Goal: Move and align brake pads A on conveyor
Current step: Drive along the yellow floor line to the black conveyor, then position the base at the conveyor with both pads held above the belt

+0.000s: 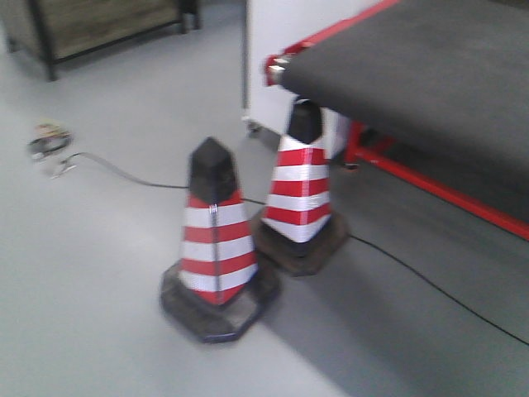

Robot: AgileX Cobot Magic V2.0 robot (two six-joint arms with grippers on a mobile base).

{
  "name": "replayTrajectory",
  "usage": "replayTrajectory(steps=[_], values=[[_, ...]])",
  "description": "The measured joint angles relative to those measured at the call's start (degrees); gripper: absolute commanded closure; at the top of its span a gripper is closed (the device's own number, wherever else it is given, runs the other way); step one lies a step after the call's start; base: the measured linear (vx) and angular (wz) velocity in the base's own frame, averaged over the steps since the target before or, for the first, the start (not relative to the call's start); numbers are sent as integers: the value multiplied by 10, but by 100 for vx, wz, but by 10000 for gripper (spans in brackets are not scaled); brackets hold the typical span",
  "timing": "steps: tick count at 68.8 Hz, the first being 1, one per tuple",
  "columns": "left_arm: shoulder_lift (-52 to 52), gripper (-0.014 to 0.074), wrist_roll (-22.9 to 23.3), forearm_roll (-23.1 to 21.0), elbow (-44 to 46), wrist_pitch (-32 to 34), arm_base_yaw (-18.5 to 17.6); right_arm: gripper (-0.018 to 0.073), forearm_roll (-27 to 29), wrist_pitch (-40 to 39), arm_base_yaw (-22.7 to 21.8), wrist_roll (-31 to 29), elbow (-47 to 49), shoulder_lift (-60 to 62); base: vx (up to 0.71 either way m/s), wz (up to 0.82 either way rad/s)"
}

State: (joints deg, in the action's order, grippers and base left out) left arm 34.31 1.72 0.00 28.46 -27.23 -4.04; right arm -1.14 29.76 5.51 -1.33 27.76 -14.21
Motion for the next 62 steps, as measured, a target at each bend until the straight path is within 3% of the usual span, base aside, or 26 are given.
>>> replayTrajectory(steps=[32, 62], values=[[0, 603, 0, 0, 0, 0, 0, 565, 0, 0, 0, 0, 0, 0, 21, -81], [0, 603, 0, 0, 0, 0, 0, 565, 0, 0, 0, 0, 0, 0, 15, -47]])
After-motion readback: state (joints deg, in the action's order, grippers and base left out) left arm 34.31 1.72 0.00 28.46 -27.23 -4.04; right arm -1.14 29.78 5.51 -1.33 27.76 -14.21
